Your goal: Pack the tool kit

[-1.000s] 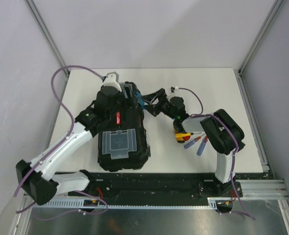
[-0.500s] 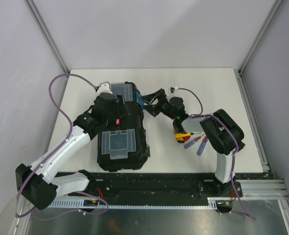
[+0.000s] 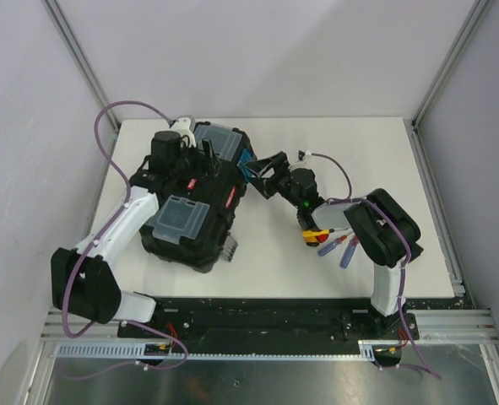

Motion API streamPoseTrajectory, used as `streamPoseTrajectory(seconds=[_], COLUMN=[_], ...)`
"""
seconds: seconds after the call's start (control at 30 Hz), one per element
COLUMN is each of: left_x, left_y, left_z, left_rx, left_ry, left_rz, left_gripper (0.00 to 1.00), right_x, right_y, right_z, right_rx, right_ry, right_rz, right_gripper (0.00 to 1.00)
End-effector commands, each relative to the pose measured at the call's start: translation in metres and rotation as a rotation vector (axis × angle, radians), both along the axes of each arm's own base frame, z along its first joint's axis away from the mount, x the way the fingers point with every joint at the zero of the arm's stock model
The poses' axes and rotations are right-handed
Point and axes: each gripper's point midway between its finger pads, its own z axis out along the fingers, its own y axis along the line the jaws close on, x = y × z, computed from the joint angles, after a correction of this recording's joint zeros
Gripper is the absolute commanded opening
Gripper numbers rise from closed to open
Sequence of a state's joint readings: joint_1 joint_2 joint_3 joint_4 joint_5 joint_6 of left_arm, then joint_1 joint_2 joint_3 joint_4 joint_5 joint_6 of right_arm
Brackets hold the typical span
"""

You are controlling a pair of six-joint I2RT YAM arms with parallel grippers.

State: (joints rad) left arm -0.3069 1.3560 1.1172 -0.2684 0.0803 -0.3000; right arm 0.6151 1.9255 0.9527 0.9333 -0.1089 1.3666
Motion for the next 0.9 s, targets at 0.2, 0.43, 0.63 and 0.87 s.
streamPoseTrajectory(seconds=[0.2, 0.43, 0.63, 0.87], left_x=[0.014, -0.003, -0.034, -0.041], left_y=[0.016, 0.034, -0.029, -0.076], left_z=[0.054, 0.097, 0.115, 0.099], left_rx=[0.039, -0.043, -0.230, -0.302], left_ry=[-0.180, -0.234, -0.210, -0.145], left_rz=[0.007, 0.143, -0.017, -0.085], left_gripper=[0.91, 0.93, 0.90, 0.90], right_x=[0.011, 0.011, 0.013, 0.014], right_y=[0.012, 0.011, 0.009, 0.004], right_z=[0.075, 0.079, 0.078, 0.084], right_rx=[0.199, 0.161, 0.186, 0.163], right_ry=[-0.237, -0.279, -0.288, -0.340], right_rz=[-0.016, -0.014, -0.014, -0.005], right_gripper=[0.88, 0.97, 0.99, 0.99])
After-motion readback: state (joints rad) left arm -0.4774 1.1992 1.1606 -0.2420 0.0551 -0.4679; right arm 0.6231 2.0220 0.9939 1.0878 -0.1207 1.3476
